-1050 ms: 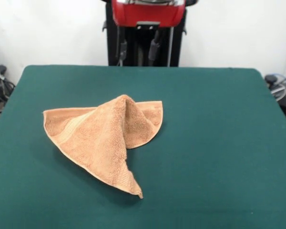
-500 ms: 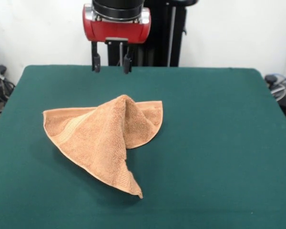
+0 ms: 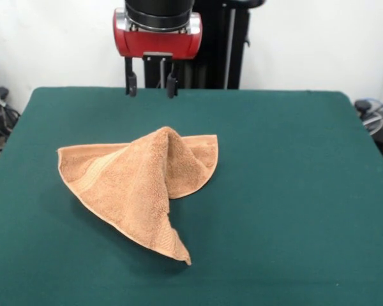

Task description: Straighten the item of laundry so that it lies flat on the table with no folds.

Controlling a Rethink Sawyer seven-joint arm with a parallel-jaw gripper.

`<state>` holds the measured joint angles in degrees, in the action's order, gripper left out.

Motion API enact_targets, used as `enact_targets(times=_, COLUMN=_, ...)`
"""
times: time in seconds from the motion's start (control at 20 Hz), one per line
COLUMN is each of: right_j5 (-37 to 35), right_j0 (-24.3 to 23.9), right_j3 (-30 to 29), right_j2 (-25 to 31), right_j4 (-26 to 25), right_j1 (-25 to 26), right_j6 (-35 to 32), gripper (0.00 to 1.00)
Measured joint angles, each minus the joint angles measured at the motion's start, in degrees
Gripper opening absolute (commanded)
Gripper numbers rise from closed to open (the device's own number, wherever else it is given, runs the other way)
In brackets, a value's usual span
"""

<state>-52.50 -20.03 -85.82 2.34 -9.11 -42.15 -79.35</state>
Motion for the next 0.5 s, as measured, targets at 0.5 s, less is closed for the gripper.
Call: enact_targets(times=0.5, right_j5=1.39, right_j0=-0.79, right_j3=-3.15, right_j2=0.01, right_j4=0.75, right_j1=-0.41, right_j6=0.0, gripper=1.0)
